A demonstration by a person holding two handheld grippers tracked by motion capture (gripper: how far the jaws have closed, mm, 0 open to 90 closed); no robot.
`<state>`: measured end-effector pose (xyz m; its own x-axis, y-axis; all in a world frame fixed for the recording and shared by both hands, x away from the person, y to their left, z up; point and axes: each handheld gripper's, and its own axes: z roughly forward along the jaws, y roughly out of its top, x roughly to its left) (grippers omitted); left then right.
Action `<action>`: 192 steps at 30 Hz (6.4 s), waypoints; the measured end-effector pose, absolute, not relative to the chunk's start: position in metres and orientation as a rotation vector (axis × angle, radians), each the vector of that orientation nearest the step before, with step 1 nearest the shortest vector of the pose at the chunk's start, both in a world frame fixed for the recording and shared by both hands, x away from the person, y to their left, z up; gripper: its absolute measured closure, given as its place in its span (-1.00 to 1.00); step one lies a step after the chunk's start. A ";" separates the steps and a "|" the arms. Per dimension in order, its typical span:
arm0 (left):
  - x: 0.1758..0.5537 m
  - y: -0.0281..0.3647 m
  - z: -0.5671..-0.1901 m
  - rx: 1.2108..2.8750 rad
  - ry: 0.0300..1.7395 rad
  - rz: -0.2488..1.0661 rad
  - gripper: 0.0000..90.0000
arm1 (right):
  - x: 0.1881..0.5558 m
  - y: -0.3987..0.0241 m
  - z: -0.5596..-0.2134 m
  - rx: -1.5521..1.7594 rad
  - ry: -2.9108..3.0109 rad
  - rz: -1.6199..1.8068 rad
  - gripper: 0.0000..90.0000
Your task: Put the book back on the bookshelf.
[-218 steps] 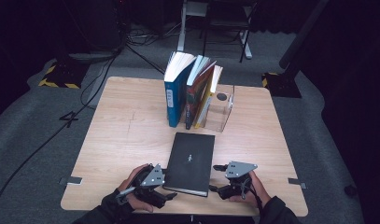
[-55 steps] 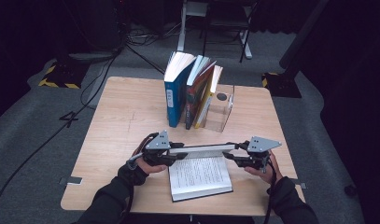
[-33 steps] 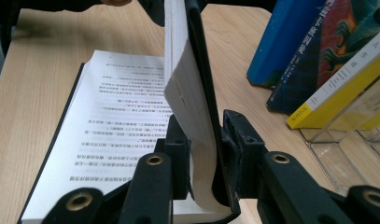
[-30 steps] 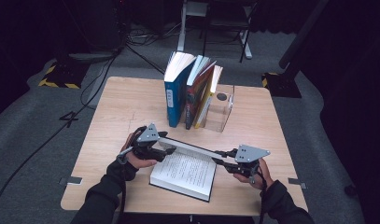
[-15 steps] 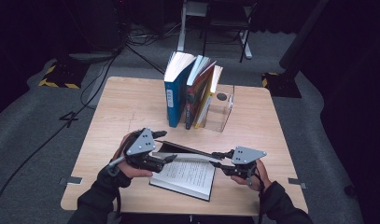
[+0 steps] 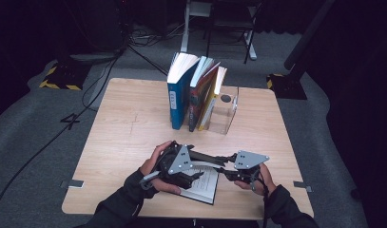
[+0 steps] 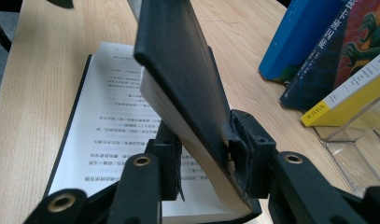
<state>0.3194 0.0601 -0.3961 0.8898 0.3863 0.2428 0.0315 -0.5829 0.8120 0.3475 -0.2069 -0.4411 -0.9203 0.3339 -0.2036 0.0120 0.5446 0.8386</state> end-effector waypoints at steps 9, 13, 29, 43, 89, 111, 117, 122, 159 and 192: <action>0.328 0.057 -0.410 2.224 0.335 0.475 -0.56 | 0.346 -0.203 -0.443 0.251 2.471 1.304 0.34; 0.327 0.056 -0.415 2.271 0.322 0.488 -0.39 | 0.346 -0.203 -0.444 0.262 2.472 1.307 0.33; 0.328 0.060 -0.416 2.311 0.296 0.559 0.25 | 0.348 -0.200 -0.445 0.325 2.466 1.311 0.19; 0.338 0.080 -0.418 2.155 0.385 0.470 0.28 | 0.352 -0.222 -0.431 0.396 2.389 1.384 -0.26; 0.358 0.170 -0.430 1.683 0.581 0.216 0.24 | 0.364 -0.185 -0.453 0.530 2.357 1.461 -0.25; 0.341 0.175 -0.439 1.729 0.590 0.261 0.09 | 0.362 -0.153 -0.420 0.529 2.217 1.514 -0.17; 0.336 0.178 -0.441 1.760 0.586 0.262 0.05 | 0.365 -0.140 -0.409 0.511 2.209 1.500 -0.15; 0.334 0.181 -0.441 1.783 0.583 0.253 0.04 | 0.366 -0.129 -0.400 0.467 2.234 1.482 -0.08; 0.325 0.127 -0.442 1.839 0.452 0.212 -0.20 | 0.341 -0.170 -0.390 0.328 2.179 1.513 -0.11; 0.317 0.075 -0.472 1.837 0.734 0.537 -0.49 | 0.342 -0.149 -0.409 0.346 2.199 1.541 -0.25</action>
